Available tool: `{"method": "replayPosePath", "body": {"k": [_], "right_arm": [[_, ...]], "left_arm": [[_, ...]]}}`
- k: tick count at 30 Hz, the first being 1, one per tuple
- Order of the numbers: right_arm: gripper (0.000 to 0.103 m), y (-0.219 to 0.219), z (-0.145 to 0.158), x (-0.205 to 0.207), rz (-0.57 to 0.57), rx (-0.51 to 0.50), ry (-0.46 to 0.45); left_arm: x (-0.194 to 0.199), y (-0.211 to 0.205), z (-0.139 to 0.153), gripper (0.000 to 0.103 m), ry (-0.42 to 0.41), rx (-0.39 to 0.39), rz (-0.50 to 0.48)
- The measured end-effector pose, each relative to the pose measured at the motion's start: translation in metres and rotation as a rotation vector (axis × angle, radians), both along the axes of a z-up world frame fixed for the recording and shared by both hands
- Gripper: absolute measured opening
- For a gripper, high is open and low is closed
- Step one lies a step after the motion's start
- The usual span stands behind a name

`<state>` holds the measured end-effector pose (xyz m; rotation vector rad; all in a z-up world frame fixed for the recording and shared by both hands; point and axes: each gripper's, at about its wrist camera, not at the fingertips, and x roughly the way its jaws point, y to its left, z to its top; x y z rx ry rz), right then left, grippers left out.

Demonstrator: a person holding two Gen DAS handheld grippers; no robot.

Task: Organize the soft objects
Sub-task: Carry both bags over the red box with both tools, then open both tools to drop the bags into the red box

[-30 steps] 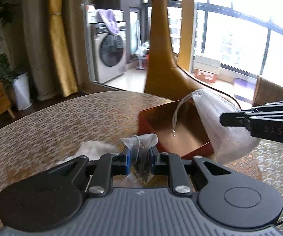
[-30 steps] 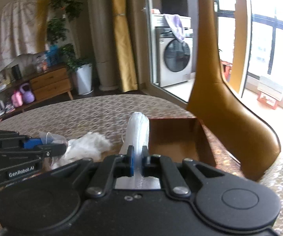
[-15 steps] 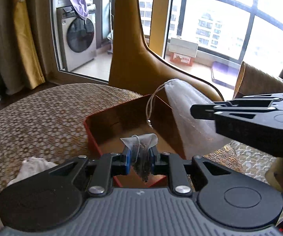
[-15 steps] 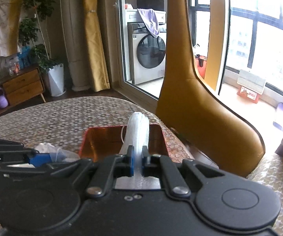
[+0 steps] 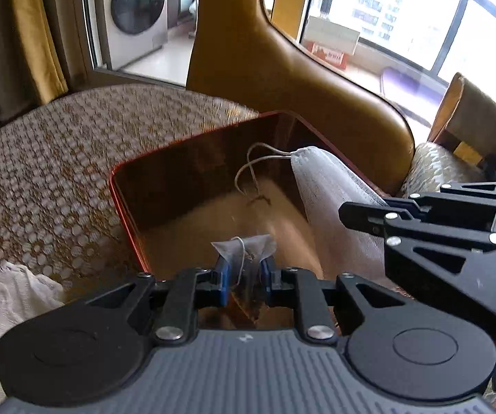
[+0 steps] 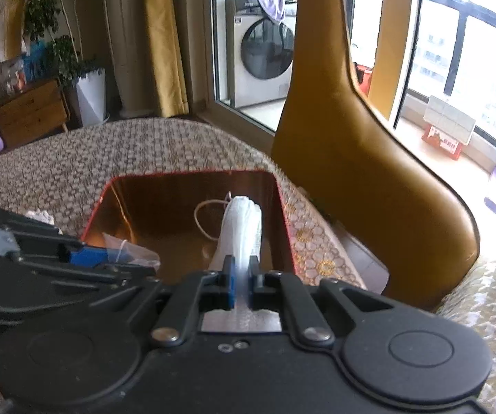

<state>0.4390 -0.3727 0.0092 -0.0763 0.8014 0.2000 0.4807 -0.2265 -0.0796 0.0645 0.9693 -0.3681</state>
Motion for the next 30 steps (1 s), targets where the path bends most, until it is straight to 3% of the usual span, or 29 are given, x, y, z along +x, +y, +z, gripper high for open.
{"method": "replayPosePath", "body": {"k": [6, 15, 20, 24, 30], "right_arm": [[0.006, 0.003, -0.012, 0.006, 0.014, -0.006, 0.043], [0.018, 0.003, -0.018, 0.003, 0.054, -0.021, 0.08], [0.026, 0.006, -0.017, -0.001, 0.075, -0.063, 0.07], [0.032, 0.005, -0.019, -0.004, 0.068, -0.085, 0.055], [0.042, -0.003, -0.017, -0.003, 0.036, -0.047, 0.062]], "left_arm": [[0.008, -0.008, -0.011, 0.018, 0.048, 0.051, -0.012], [0.014, -0.01, -0.012, 0.022, 0.029, 0.083, -0.058], [0.02, -0.009, -0.015, 0.032, 0.02, 0.083, -0.093], [0.023, -0.005, -0.014, 0.055, -0.031, 0.096, -0.135], [0.028, 0.007, -0.01, 0.058, -0.046, 0.015, -0.183]]}}
